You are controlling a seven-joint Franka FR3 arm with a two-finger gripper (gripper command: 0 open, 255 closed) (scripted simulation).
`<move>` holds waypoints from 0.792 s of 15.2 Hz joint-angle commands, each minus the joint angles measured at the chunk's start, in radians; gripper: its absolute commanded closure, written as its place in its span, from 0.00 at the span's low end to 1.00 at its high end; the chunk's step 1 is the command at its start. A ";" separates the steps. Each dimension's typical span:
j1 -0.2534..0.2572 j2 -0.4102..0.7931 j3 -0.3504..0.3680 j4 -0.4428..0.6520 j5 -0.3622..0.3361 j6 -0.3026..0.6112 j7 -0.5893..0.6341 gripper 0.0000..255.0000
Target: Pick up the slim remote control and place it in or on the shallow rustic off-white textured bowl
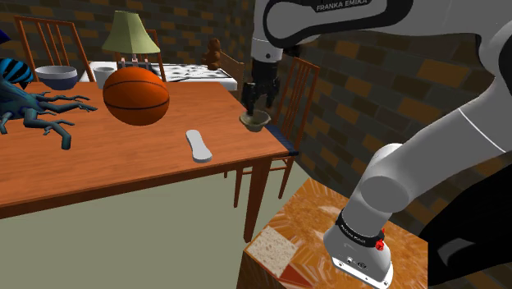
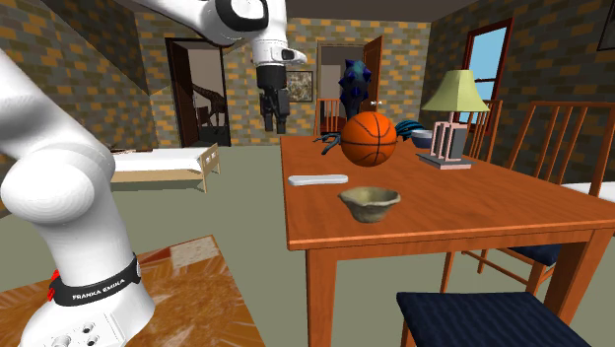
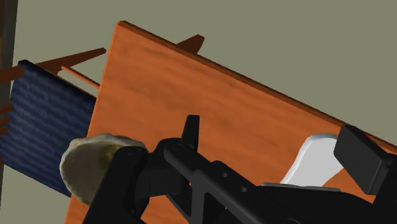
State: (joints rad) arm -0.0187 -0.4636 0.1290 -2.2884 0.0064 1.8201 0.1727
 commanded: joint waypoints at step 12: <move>0.000 0.474 0.086 0.229 -0.016 0.245 0.285 0.00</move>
State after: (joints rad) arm -0.0185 -0.0270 0.2129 -2.0798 -0.0048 2.0474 0.4371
